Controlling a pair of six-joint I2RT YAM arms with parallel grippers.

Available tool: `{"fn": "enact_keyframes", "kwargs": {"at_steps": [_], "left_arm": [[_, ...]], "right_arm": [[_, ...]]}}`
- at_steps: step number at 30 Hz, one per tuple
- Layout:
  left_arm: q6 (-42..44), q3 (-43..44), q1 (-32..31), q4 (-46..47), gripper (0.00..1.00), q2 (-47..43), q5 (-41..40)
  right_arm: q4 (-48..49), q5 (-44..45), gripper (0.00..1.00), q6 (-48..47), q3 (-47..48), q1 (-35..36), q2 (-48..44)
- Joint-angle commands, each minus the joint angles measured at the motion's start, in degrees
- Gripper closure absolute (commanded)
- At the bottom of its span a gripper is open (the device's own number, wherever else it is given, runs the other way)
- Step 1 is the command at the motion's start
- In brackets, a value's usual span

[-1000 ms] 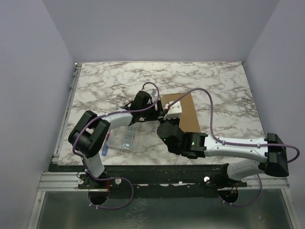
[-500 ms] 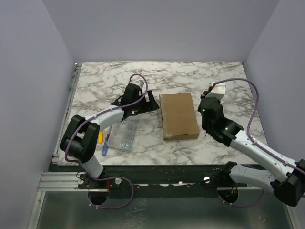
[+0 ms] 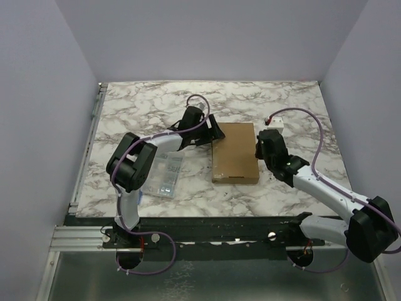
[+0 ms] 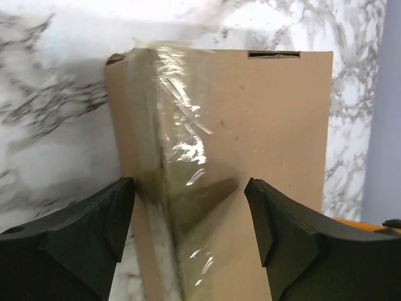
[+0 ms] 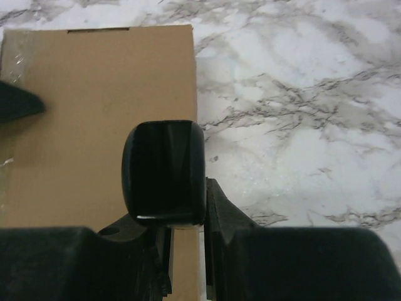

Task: Unpack the express box

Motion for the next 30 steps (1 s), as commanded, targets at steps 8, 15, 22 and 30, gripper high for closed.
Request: {"fn": "enact_keyframes", "kwargs": {"at_steps": [8,15,22,30], "left_arm": [[20.4,29.8,-8.2,-20.1,0.23,17.3,5.1],[33.9,44.5,-9.4,-37.6,0.13,14.6,-6.1],[29.0,32.7,-7.3,-38.6,0.05,-3.1,-19.1],[10.4,-0.1,-6.1,-27.6,0.12,-23.0,-12.3]], "right_arm": [[8.8,-25.3,1.0,22.0,-10.9,6.0,-15.6],[-12.1,-7.9,1.0,20.6,-5.9,7.7,-24.7],[-18.5,8.9,1.0,9.7,2.8,7.5,-24.8],[-10.4,14.7,1.0,-6.6,13.8,-4.1,-3.8]]}}
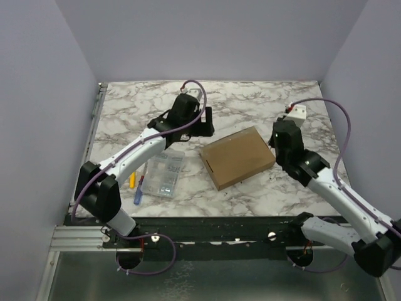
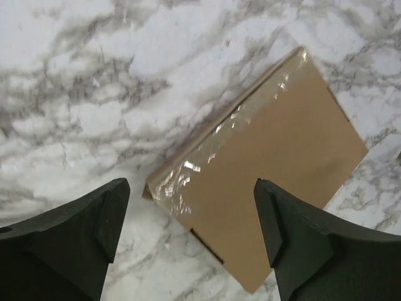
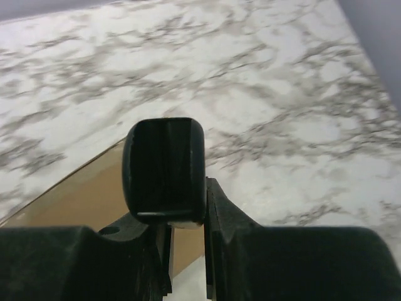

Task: Unpack the express box

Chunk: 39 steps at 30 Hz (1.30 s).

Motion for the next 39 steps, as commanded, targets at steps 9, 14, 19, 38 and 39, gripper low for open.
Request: {"fn": "enact_keyframes", "kwargs": {"at_steps": [9,14,19,38,39], "left_arm": [[-23.9,-32.4,-5.5,19.0,0.13,-10.0,5.3],[-23.1,-30.5,-5.7,20.5,0.12,-4.7,3.5],[-21.0,-24.2,-4.7,20.3,0.1,1.9,5.0],[5.9,41.7,-0.9,-2.4,0.07,43.9,5.7],[8.2,46.5,-0.9,-6.0,0.06,45.2,2.6]], "right_arm": [[-8.8,-13.4,1.0,-20.5,20.4,-19.6,35.4],[-15.8,-22.5,1.0,-21.3,25.6,-21.2,42.5],[-17.8,-30.2,1.0,-18.6,25.2,-21.1,44.7],[0.5,-49.9,1.0,8.7,-4.2,-11.8,12.9],[0.0,-48.9,1.0,8.6,-4.2,-11.5,11.6]]}}
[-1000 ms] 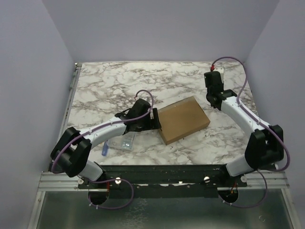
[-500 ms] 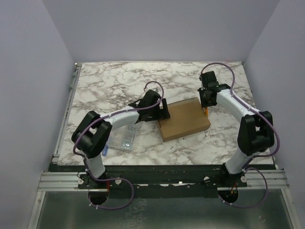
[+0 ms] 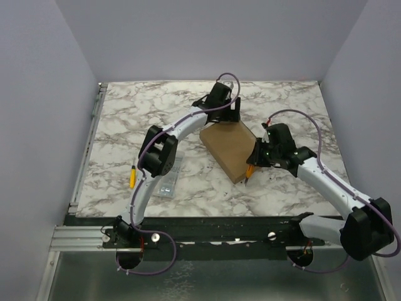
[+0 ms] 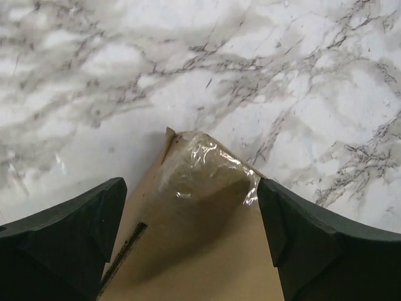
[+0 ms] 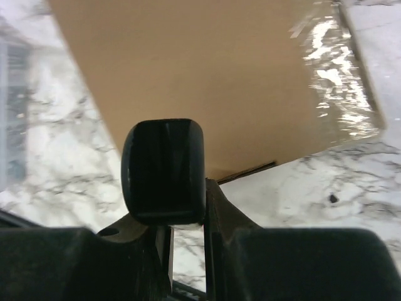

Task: Unpack the express box

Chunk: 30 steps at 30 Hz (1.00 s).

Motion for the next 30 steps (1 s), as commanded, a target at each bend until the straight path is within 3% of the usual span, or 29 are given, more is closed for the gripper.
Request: {"fn": "enact_keyframes", "kwargs": {"at_steps": [1,3,6,8,10,13,16,19,22,30], "left_arm": [[13.0,20.9,-1.0,-16.4,0.06,6.8,-6.6],[16.8,23.2,-0.9,-20.3,0.05,5.6,-10.9],[18.8,17.1,-0.9,-21.6,0.04,-3.2,-14.2],[17.7,9.1,-0.9,-20.3,0.05,-9.7,-11.6],[14.5,-0.7,-0.9,-17.3,0.05,-16.4,-6.7],[7.8,-15.9,-1.0,-11.1,0.09,-24.9,1.1],[1.0,-32.0,-2.1,-2.9,0.12,-33.3,5.9],[-3.4,-45.8,-4.3,3.9,0.12,-40.4,8.4],[-4.0,-52.6,-6.5,5.5,0.12,-43.0,9.9],[-6.0,-57.7,-6.8,12.1,0.12,-40.7,10.0]], "right_arm": [[6.4,-2.2,1.0,7.2,-1.2,1.9,-5.8],[3.7,-0.3,1.0,4.3,-0.1,2.0,-8.0],[1.4,1.2,1.0,-1.2,1.3,2.0,-11.2],[3.1,6.0,1.0,-2.4,1.7,2.0,-13.2],[1.6,16.3,1.0,-2.3,3.9,1.9,-12.3],[-1.3,32.8,1.0,-3.8,9.2,0.6,-6.0],[-1.8,38.2,1.0,-8.1,14.7,-1.9,1.5],[-8.0,39.3,1.0,-12.5,22.0,-3.5,10.9],[-13.3,40.0,1.0,-15.8,26.7,-4.4,18.6],[-9.2,16.8,1.0,-22.2,27.2,-6.9,26.6]]}}
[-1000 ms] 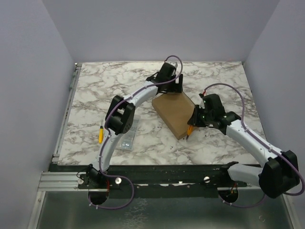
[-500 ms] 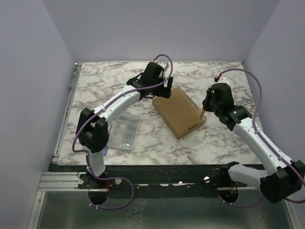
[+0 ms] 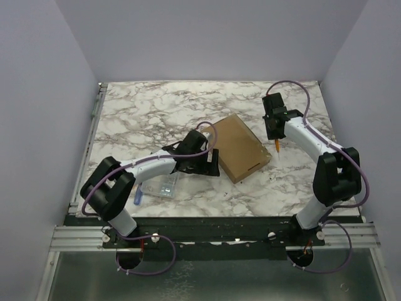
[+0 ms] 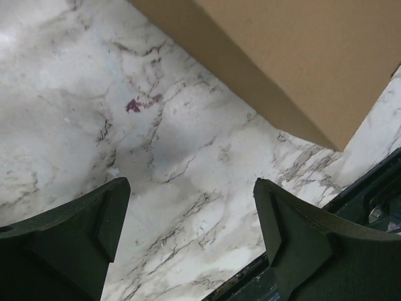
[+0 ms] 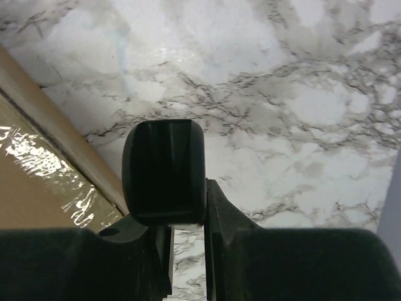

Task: Unpack the express box

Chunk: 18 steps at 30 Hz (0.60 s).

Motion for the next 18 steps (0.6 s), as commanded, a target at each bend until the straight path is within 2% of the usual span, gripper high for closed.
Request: {"fn": "enact_keyframes", "kwargs": {"at_steps": [1,6,9,12,18], "left_arm": [[-1.1,1.4,0.4,8.7,0.12,2.2,2.1],[1.9,9.7,1.8,6.1,0.12,11.4,4.7],[6.4,16.3,1.9,-1.6,0.12,15.0,0.1],[10.0,18.7,2.3,-4.9,0.11,14.4,-5.0],[14.9,21.4,4.4,-12.8,0.09,8.7,-11.4]], "right_arm": [[-0.4,-16.3,1.0,-3.9,1.8,-0.6,1.9],[-1.1,-24.7,1.0,0.2,-0.2,0.8,0.5],[1.2,-30.8,1.0,2.6,-5.1,3.1,-5.0],[4.2,-34.7,1.0,5.5,-10.0,4.3,-11.1],[5.1,-22.4,1.0,9.6,-15.5,4.3,-22.3]]}}
